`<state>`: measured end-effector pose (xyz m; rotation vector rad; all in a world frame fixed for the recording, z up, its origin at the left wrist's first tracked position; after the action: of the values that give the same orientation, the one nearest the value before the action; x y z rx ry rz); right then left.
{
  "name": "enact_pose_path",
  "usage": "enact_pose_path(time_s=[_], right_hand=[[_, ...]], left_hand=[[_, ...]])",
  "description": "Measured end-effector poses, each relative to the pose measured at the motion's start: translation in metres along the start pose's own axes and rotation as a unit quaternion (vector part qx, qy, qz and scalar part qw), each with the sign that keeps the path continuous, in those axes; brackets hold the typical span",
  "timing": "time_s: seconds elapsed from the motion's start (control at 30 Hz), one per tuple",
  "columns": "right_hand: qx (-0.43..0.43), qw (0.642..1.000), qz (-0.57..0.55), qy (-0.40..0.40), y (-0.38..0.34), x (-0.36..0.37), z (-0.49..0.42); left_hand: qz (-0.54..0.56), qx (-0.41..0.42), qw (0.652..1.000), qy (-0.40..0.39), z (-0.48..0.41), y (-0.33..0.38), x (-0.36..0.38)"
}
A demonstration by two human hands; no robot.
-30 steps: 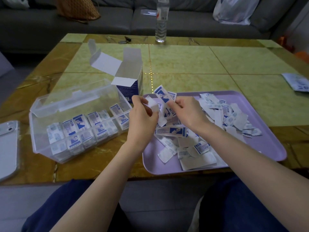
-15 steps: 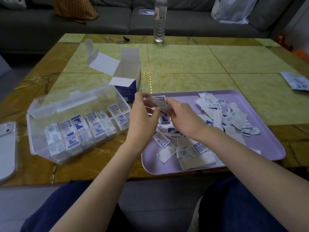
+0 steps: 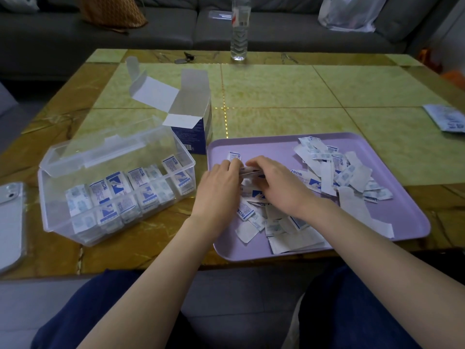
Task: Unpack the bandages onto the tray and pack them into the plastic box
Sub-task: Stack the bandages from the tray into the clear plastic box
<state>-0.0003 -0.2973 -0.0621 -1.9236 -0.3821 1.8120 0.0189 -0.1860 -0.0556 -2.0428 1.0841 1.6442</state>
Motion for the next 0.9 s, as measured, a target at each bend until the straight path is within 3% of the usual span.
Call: enact_pose_path(time_s=[0.2,0.43,0.57,0.73,0.9], right_hand=[[0.013,0.999,-0.032,0.019,0.009,0.003,-0.002],[-0.027,0.995,-0.064,0.078,-0.002,-0.005,0.003],[0.009,0.993,-0.067,0.094,0.004,-0.009,0.001],[0.079,0.994,-0.054,0.059,0.017,-0.006,-0.002],[0.071,0.991,-0.109,0.002,0.013,0.008,-0.003]], left_hand=[[-0.043,-0.01,0.999,-0.028,0.001,-0.003,0.006],[-0.087,0.002,0.995,-0.055,0.001,0.0,0.009],[-0.078,0.004,0.995,-0.054,0.001,-0.001,0.008],[-0.053,-0.006,0.998,-0.036,-0.001,-0.002,0.009],[0.001,-0.017,1.0,-0.024,0.001,-0.003,0.011]])
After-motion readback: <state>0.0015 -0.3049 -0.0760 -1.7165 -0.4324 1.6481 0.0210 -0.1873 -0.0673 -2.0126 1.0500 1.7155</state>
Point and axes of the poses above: each hand's wrist, its own z-axis away from the middle knuckle, its own x-axis out of the palm, y = z × x, the point moved 6 cm from there along -z, towards the middle knuckle, and after that the axes turned 10 degrees about x, right-handed, at the moved point
